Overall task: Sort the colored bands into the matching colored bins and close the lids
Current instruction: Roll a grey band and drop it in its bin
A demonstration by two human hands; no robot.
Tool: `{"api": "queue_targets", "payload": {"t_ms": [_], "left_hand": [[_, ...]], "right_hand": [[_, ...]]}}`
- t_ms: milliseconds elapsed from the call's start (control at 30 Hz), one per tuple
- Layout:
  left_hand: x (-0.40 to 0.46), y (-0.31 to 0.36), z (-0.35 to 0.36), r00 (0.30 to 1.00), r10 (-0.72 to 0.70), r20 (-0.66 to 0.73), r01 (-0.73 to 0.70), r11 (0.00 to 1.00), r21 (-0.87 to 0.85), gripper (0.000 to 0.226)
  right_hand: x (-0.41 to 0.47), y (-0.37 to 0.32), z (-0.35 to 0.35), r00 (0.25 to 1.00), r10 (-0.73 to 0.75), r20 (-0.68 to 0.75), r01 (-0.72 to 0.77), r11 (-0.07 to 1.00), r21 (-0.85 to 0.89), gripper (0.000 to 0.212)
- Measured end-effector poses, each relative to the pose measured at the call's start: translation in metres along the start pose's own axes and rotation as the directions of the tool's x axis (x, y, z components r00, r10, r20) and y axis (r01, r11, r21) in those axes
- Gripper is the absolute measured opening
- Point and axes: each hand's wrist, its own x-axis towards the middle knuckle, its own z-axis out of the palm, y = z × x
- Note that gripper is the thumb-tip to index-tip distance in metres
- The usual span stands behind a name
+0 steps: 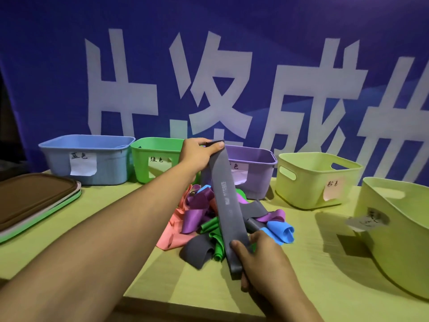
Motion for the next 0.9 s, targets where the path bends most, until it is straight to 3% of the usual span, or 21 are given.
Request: {"api": "queue_targets", "payload": {"t_ms": [100,233,333,533,633,700,800,900], "left_hand": [[-0.004,-0.004,0.007,0.998,0.033,0.055,-0.035,0.999,0.028,0.031],[-0.010,-0.007,0.015,0.988,0.078,0.134,-0.074,0.997,-0.038,0.017],[-0.014,-0.005,0.019,0.979,0.104,0.173,-0.090,0.992,-0.087,0.007],[-0.015,-0.010,0.025,0.968,0.102,0.230,-0.069,0.987,-0.146,0.008],[-0.019,-0.011,0.026,0.961,0.106,0.256,-0.058,0.981,-0.187,0.006],[-0.021,-0.013,0.026,0.958,0.118,0.261,-0.072,0.981,-0.181,0.007],[-0.019,-0.020,0.027,0.954,0.154,0.258,-0.107,0.977,-0.186,0.009],[-0.016,-0.031,0.032,0.946,0.222,0.235,-0.186,0.969,-0.164,0.010]], "right_hand": [[-0.003,-0.005,0.002,0.997,-0.013,-0.075,-0.011,0.948,-0.319,0.040],[-0.010,-0.011,0.002,0.993,-0.071,-0.093,0.012,0.852,-0.523,0.050],[-0.011,-0.008,0.002,0.991,-0.079,-0.113,0.000,0.822,-0.569,0.057],[-0.011,-0.006,-0.003,0.982,-0.127,-0.139,0.027,0.825,-0.564,0.054],[0.008,-0.006,-0.021,0.946,-0.201,-0.256,0.049,0.866,-0.498,0.050],[0.035,-0.006,-0.034,0.893,-0.299,-0.336,0.150,0.902,-0.404,0.044],[0.080,-0.015,-0.043,0.815,-0.393,-0.425,0.453,0.890,0.047,0.024],[0.124,-0.027,-0.040,0.815,-0.372,-0.444,0.543,0.757,0.363,0.018]]}}
